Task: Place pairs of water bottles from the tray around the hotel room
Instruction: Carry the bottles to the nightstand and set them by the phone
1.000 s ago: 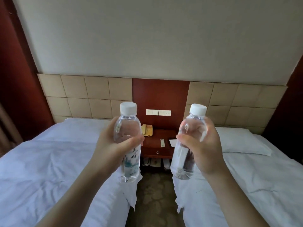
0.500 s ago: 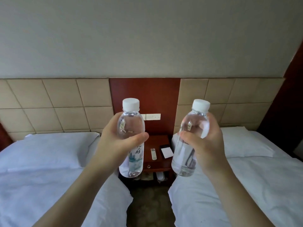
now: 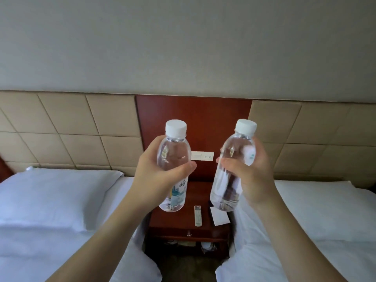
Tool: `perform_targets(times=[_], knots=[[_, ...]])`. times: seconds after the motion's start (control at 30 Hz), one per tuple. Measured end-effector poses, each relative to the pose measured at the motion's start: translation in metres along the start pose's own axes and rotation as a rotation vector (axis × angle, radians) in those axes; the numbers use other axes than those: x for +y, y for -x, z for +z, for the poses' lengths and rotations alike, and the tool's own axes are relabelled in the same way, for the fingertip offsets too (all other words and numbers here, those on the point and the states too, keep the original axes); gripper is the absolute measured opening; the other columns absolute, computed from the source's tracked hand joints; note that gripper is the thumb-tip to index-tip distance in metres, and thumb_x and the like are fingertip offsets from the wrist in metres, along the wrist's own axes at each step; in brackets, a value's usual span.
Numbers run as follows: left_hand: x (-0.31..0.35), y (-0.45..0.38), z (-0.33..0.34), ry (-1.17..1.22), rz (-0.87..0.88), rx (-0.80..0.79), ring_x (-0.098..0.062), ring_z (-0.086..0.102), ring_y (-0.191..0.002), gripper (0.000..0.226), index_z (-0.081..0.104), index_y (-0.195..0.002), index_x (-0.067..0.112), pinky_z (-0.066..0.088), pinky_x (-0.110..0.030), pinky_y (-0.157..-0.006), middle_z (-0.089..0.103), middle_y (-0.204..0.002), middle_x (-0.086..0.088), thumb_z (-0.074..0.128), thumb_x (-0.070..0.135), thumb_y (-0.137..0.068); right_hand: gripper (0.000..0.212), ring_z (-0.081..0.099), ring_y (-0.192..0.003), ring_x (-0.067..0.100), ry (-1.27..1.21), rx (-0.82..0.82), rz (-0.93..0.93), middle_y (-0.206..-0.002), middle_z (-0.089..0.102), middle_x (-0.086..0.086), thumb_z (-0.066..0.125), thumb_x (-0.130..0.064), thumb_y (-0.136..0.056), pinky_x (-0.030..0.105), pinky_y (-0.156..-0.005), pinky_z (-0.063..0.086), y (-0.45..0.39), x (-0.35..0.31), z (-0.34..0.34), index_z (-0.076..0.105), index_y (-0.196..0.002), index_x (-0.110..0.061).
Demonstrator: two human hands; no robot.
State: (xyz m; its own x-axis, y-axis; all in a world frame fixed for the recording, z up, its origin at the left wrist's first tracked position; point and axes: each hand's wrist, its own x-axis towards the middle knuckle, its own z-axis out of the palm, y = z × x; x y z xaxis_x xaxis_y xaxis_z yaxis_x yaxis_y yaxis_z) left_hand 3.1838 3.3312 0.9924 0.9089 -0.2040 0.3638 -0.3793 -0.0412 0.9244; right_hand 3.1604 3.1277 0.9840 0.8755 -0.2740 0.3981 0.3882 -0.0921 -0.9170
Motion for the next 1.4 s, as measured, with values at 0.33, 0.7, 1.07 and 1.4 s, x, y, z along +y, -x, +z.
perform_targets(times=[0.33,0.7,1.07,1.4], knots=[[-0.122,-0.183,0.02,0.027,-0.014,-0.104,-0.01,0.068,-0.086,0.039,0.062,-0.1,0.031,0.055,-0.024,-0.075,0.069,-0.089,0.007,0.08,0.018,-0.068,0.057,0.063,-0.098,0.037,0.077,-0.07,0.137,-0.101,0.062,0.02,0.076,-0.021,-0.061,0.057,-0.089,0.052,-0.162,0.124,0.009,0.053,-0.113,-0.014],[-0.313,-0.341,0.091,0.021,-0.139,-0.253,-0.007,0.063,-0.097,0.06,0.058,-0.116,0.027,0.053,-0.026,-0.085,0.066,-0.102,0.014,0.086,0.001,-0.069,0.046,0.065,-0.088,0.012,0.127,-0.012,0.352,-0.088,0.064,-0.004,0.076,-0.001,-0.068,0.032,-0.08,0.054,-0.283,0.316,-0.018,0.056,-0.097,-0.03],[-0.648,-0.348,0.152,-0.063,-0.375,-0.259,-0.009,0.066,-0.104,0.068,0.059,-0.122,0.023,0.054,-0.028,-0.091,0.069,-0.11,0.004,0.091,0.01,-0.064,0.056,0.065,-0.1,0.015,0.226,0.068,0.555,-0.098,0.066,-0.008,0.083,-0.027,-0.065,0.044,-0.088,0.056,-0.264,0.656,-0.026,0.054,-0.112,-0.027],[-0.845,-0.301,0.169,-0.077,-0.438,-0.191,-0.019,0.065,-0.113,0.067,0.056,-0.124,0.014,0.053,-0.04,-0.098,0.067,-0.121,-0.01,0.088,0.01,-0.065,0.068,0.059,-0.098,-0.013,0.362,0.047,0.432,-0.104,0.06,-0.019,0.086,-0.009,-0.07,0.004,-0.078,0.046,-0.216,0.838,-0.015,0.042,-0.114,-0.038]])
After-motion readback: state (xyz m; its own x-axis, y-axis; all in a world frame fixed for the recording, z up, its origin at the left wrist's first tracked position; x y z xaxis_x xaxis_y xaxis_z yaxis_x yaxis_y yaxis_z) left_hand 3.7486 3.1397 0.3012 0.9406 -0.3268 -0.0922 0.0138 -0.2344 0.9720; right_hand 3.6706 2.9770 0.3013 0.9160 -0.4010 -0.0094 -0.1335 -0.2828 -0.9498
